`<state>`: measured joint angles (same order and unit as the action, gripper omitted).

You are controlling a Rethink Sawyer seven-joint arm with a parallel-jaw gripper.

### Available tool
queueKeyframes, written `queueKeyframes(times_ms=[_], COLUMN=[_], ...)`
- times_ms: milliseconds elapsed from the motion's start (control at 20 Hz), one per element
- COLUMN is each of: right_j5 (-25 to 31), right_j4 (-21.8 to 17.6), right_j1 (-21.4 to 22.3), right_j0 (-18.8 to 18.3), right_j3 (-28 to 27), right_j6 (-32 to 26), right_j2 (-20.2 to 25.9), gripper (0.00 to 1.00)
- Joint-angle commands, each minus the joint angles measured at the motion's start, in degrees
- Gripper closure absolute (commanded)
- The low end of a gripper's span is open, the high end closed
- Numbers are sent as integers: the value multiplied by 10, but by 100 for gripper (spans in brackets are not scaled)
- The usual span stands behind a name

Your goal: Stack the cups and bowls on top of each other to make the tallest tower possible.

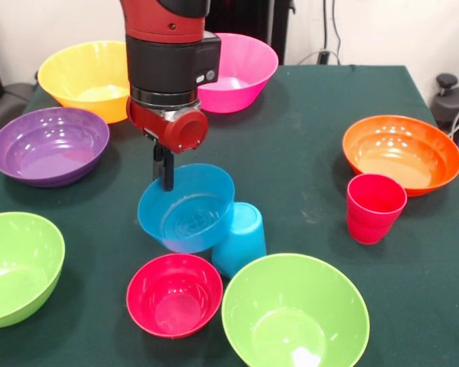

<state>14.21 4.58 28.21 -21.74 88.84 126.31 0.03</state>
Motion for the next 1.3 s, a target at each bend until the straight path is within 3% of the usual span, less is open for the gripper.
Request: queueKeyframes(times_ms=[50,600,1300], right_j5=[49,52,20], right_j4=[21,46,60], right_j1=[-47,-45,-23], right_j0=[28,40,57], right_j3=[-33,-31,22], right_j6=[68,74,87], right_j2=[10,-2,-6], gripper=[100,100,100])
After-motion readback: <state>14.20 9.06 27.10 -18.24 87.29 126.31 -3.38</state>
